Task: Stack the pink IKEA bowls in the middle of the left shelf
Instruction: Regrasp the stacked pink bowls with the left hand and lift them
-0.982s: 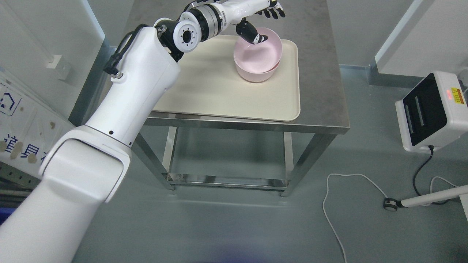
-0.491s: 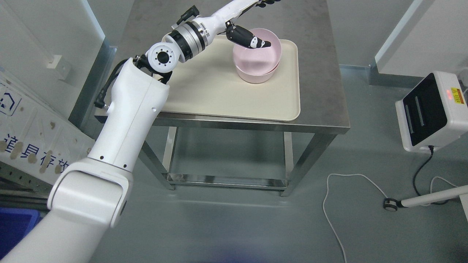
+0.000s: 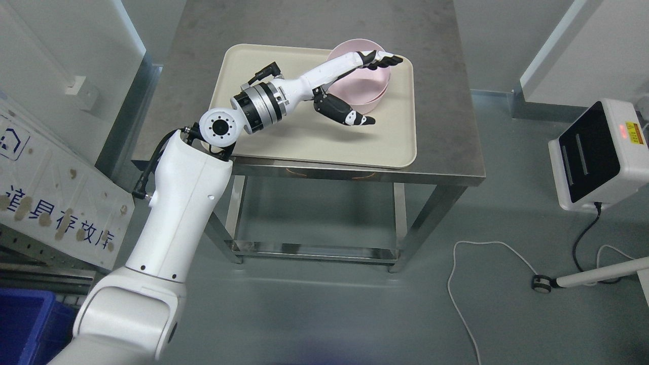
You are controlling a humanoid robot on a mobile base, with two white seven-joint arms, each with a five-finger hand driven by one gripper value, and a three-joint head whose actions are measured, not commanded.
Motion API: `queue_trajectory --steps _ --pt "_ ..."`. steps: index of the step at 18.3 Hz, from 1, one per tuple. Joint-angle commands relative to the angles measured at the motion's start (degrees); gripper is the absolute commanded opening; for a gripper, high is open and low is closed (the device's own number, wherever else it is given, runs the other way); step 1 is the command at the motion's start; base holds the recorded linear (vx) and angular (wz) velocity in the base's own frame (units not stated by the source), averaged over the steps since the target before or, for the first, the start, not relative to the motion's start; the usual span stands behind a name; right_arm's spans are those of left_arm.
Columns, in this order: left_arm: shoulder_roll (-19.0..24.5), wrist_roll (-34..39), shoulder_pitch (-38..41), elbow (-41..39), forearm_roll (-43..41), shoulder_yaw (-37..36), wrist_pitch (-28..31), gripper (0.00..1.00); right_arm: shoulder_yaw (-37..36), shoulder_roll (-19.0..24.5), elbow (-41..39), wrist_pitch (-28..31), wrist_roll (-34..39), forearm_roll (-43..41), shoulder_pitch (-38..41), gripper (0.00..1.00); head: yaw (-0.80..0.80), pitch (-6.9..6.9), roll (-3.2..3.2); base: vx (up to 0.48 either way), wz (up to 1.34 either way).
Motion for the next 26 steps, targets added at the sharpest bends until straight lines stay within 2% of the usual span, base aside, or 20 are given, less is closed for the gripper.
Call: queue_trajectory --steps 1,3,9,14,17,20,22,26 --pt "0.9 -0.5 -1.3 -6.9 -21.4 -0.5 3.6 0.79 -0.5 -1.0 0.0 0.0 -0.1 0.4 0.0 1.0 0.0 0.0 0.0 0.0 0.0" --pt "0.9 -0.5 -2.3 -6.7 -22.7 -2.5 6.0 0.74 -0.5 -1.0 0.0 0.0 0.0 0.4 0.0 1.0 0.0 0.0 0.0 0.0 0.0" --pt "0.9 -1.2 -2.1 -6.6 -23.4 -5.1 5.9 0.48 -0.5 -1.0 0.0 0.0 -0.1 0.4 0.0 1.0 0.0 0.0 0.0 0.0 0.0" --pt "0.9 -1.2 -2.1 -5.4 -27.0 -5.7 4.6 0.41 -0.6 -1.0 0.0 0.0 -0.1 0.4 0.0 1.0 0.0 0.0 0.0 0.0 0.0" --pt "0.9 -1.2 -2.1 -4.4 -27.2 -5.3 3.1 0.24 -0.5 -1.0 0.0 0.0 -0.1 0.4 0.0 1.0 0.0 0.0 0.0 0.0 0.0" --pt "0.9 -1.2 -2.1 -4.0 -27.2 -3.2 -0.1 0.07 -0.6 -1.0 0.0 0.0 -0.1 0.4 0.0 1.0 0.0 0.0 0.0 0.0 0.0" --pt "0.9 -1.2 -2.1 -4.0 -26.6 1.1 -1.1 0.02 -0.5 -1.0 0.0 0.0 -0.1 0.4 0.0 1.0 0.0 0.0 0.0 0.0 0.0" --pt "0.9 -2.6 -2.8 -4.5 -19.9 9.4 -2.8 0.0 -0.6 -1.0 0.0 0.0 -0.1 0.4 0.0 1.0 0.0 0.0 0.0 0.0 0.0"
